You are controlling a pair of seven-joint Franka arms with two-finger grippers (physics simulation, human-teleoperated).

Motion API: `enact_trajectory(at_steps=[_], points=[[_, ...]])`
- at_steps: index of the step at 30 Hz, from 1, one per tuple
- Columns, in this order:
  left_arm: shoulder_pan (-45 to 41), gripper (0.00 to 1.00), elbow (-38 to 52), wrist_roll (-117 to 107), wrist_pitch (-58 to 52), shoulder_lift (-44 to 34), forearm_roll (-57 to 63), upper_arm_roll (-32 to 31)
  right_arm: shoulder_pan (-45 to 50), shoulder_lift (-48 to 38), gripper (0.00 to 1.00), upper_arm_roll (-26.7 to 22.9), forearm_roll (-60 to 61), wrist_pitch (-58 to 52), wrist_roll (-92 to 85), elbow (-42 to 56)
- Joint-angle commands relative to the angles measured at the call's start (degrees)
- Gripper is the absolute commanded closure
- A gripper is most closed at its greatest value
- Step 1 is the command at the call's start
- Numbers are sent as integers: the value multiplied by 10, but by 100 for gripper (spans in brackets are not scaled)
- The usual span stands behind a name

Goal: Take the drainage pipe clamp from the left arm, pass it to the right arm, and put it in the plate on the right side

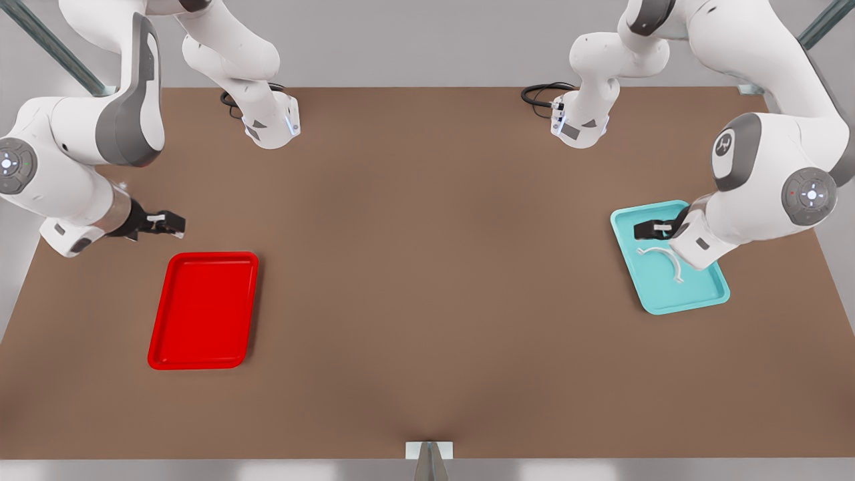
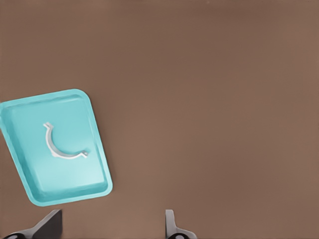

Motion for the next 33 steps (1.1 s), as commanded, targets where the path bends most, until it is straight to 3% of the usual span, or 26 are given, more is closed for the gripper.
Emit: enact_trajectory(at_steps=[1, 4, 9, 16, 19, 22, 33], points=[[-2, 0, -1, 70, 79, -2, 9, 0, -1, -1, 0, 0, 0, 62, -30, 0], [5, 0, -51, 69, 132, 4, 8, 34, -2, 0, 0, 0, 0, 62, -30, 0], [5, 0, -249, 72, 380, 5, -25, 154, -2, 3, 0, 0, 0, 62, -31, 0], [8, 0, -418, 320, 590, 15, -65, 222, -3, 4, 0, 0, 0, 62, -31, 0], [28, 0, -439, 445, 614, 43, -172, 232, -3, 4, 0, 0, 0, 62, -32, 0], [28, 0, -472, 514, 665, 50, -175, 236, -4, 5, 0, 0, 0, 62, -34, 0], [28, 4, -499, 606, 684, 106, -225, 248, -5, 7, 0, -1, 0, 62, -37, 0]])
